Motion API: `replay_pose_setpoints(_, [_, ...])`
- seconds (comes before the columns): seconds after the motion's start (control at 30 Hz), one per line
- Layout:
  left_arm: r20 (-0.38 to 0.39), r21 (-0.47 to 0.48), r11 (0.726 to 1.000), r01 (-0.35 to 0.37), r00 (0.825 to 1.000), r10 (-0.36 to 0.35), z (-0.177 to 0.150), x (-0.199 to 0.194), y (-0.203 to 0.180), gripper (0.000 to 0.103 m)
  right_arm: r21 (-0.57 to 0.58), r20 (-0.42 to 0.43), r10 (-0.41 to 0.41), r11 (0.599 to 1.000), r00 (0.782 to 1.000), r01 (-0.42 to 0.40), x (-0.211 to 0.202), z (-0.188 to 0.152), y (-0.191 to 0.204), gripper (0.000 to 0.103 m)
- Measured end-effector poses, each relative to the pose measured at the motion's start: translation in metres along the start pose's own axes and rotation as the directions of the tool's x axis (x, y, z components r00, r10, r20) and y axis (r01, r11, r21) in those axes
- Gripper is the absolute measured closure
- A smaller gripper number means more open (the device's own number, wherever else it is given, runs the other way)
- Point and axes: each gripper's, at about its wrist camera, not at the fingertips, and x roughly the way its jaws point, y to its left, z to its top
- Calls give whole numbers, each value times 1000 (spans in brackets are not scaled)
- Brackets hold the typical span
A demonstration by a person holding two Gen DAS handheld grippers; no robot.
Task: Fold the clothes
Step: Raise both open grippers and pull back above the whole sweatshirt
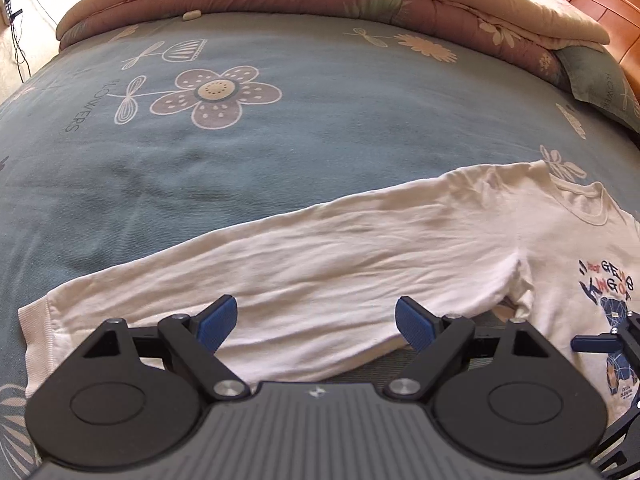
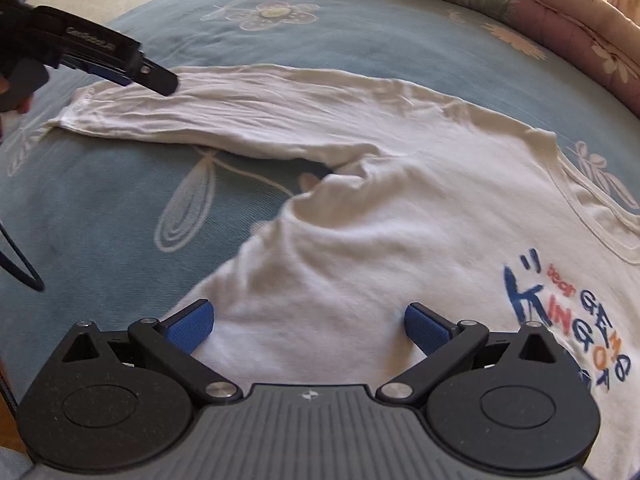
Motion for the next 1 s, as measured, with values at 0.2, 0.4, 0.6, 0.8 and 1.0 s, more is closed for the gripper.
replay_pose_setpoints(0.2, [14,62,998,32,999,-33,13,-9,-57,17,98,97,-106,991,990,97,-41,-19,-50,0])
replay_pose_setpoints(0.4, [2,86,986,146,989,-147,19,-4,-140,17,303,75,-280,921,957,246,-81,-65,-145,0])
replay_pose_setpoints(0.6, [-103,155,961,229,971,-215,1,13,-214,17,457,5,-265,858,964,233,-87,-122,-210,0])
replay_pose_setpoints(0.8, [-150,174,966,189,975,-164,-20,8,-238,17,430,39,-258,876,965,217,-105,-141,-222,0])
replay_pose_setpoints(1.0, [-168,152,976,156,977,-130,-45,-5,-237,16,402,53,-81,914,995,54,-113,-150,-201,0])
